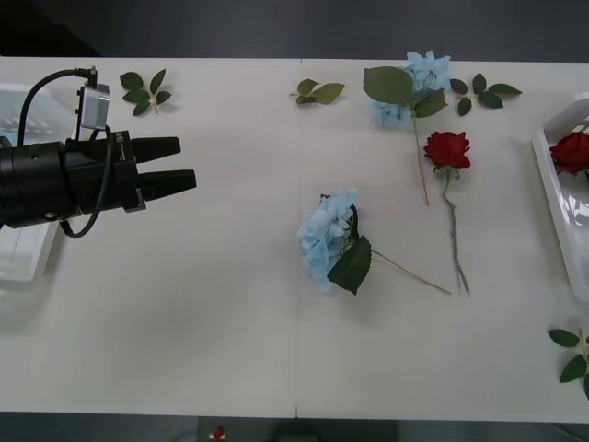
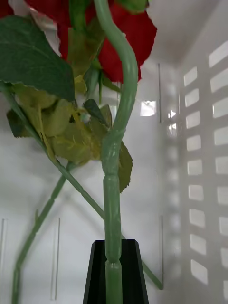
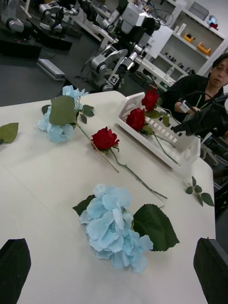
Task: Put the red flowers into the right box and the blue flowers into the left box
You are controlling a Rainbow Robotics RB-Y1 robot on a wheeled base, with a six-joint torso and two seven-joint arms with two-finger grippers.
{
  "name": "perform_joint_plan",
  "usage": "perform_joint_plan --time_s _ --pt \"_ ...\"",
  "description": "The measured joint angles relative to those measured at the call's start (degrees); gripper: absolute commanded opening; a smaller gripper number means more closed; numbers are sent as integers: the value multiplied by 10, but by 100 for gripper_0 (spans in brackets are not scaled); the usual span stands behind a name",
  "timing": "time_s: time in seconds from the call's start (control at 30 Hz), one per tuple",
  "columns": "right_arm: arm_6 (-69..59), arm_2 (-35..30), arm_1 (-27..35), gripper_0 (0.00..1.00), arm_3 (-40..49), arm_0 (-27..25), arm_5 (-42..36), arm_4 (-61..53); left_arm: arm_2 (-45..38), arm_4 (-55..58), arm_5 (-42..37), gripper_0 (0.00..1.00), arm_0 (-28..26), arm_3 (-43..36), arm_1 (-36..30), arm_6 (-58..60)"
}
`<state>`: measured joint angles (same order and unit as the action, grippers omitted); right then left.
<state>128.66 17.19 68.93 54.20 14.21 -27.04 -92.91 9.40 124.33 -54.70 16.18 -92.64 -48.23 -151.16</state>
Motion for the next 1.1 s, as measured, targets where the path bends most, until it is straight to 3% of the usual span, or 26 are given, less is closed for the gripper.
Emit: perform_joint_plan --time_s 0.17,0.23,0.3,0.73,1.1 --pt "0 0 -15 50 -11 2 14 55 0 0 0 100 0 0 9 0" --pt "0 0 -16 64 -11 6 9 63 0 0 0 100 0 0 10 0" --pt "0 0 -16 71 -11 13 -5 65 0 0 0 100 0 0 10 0" --pt "-4 0 -15 76 29 53 -129 13 0 0 0 100 0 0 10 0" --pt "-211 0 38 76 272 57 -227 61 0 0 0 100 0 0 10 0"
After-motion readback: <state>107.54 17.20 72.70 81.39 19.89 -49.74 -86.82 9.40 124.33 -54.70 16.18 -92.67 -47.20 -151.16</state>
